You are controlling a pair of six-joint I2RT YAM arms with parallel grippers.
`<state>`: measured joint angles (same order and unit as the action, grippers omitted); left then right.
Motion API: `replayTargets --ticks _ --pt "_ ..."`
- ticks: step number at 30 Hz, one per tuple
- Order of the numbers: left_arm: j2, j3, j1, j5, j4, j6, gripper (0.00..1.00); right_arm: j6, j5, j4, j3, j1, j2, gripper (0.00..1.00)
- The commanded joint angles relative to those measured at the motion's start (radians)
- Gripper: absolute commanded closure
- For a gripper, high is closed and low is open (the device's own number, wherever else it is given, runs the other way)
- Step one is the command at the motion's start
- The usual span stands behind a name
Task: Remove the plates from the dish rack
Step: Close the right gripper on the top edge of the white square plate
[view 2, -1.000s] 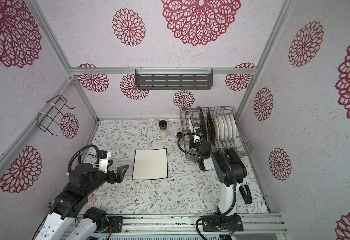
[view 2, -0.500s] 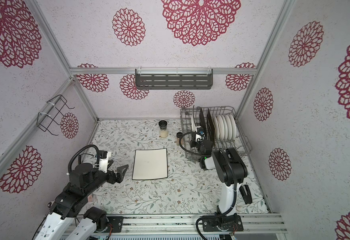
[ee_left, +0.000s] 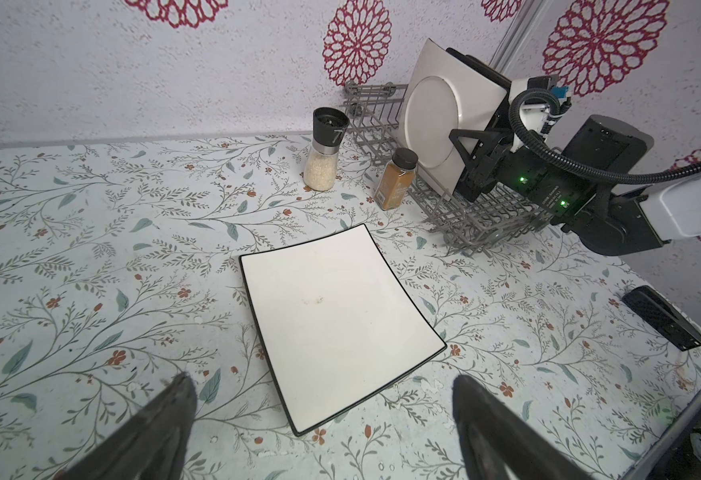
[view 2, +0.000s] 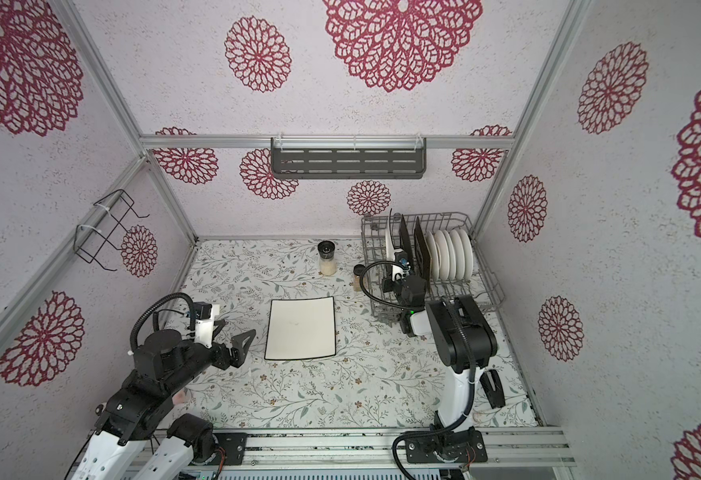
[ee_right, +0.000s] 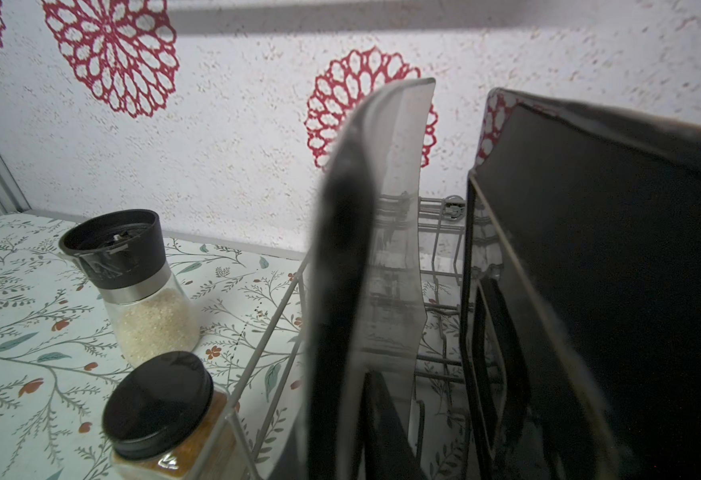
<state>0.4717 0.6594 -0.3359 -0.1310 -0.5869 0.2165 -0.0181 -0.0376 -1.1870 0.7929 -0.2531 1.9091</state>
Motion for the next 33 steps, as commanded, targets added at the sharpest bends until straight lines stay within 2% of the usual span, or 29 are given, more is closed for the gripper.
replayTargets --ticks 1,16,33 --pt "-0.023 0.006 -0.008 -0.019 0.032 -0.023 0.02 -0.014 -0.038 -0.001 0.024 -0.020 -0.073 0.95" --pt "-0.067 0.005 -0.008 -0.023 0.036 -0.019 0.02 0.073 0.031 0.113 0.054 -0.039 -0.191 0.99" --pt "-0.093 0.002 -0.031 -0.001 0.035 -0.020 0.02 0.120 0.041 0.214 0.097 -0.055 -0.278 1.00"
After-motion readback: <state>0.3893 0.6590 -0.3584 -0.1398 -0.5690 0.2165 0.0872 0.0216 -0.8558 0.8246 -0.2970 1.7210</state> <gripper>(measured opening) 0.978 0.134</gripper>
